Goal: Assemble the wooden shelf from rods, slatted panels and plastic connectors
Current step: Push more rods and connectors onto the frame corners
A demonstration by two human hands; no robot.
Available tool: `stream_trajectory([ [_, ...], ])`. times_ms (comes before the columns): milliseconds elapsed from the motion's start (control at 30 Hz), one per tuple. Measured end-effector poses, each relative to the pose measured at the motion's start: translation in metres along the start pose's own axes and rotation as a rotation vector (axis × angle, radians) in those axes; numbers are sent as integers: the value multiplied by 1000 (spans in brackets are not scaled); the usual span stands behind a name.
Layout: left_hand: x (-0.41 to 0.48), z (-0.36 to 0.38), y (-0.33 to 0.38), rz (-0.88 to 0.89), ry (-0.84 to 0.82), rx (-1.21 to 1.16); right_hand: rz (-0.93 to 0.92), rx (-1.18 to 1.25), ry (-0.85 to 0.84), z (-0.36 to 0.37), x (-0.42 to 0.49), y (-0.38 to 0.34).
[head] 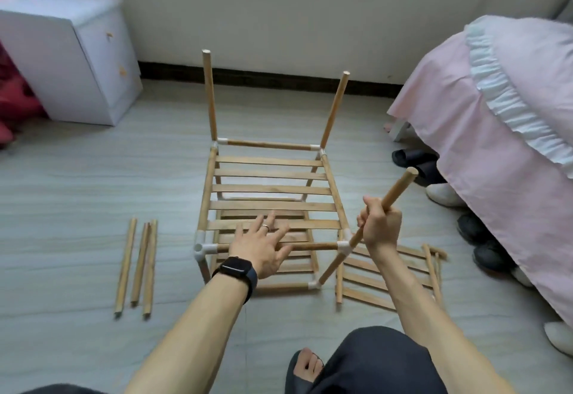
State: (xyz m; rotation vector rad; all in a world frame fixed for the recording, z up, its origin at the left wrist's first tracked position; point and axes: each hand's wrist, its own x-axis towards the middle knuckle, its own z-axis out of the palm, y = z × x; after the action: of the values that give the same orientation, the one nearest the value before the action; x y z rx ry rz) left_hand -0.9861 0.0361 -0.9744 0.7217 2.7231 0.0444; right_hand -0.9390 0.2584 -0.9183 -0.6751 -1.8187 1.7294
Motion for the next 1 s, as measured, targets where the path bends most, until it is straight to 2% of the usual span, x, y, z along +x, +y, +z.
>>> stream_trajectory([
  [100, -18, -36, -42, -124, 5, 80, 40, -229, 16, 4, 5, -7],
  [267, -46, -87, -122, -413, 12, -38, 66, -469, 134, 7, -17, -2],
  [400, -68, -87, -177, -520, 2, -119, -221, -431, 168, 20, -70, 14],
  [467, -83, -73, -200, -556, -10, -165, -344, -463, 18, 36, -89, 27],
  [600, -107, -19, -232, -631, -103, -274, -447, -645, -364, 78, -100, 42],
  [800, -120, 77, -245, -719, -252, -409, -680, -896, -712, 167, -90, 44],
  [900, -112, 109, -247, -740, -275, -489, -678, -1040, -844, 215, -82, 47],
  [1000, -95, 134, -249, -754, -236, -533, -575, -1177, -954, 239, -74, 66],
])
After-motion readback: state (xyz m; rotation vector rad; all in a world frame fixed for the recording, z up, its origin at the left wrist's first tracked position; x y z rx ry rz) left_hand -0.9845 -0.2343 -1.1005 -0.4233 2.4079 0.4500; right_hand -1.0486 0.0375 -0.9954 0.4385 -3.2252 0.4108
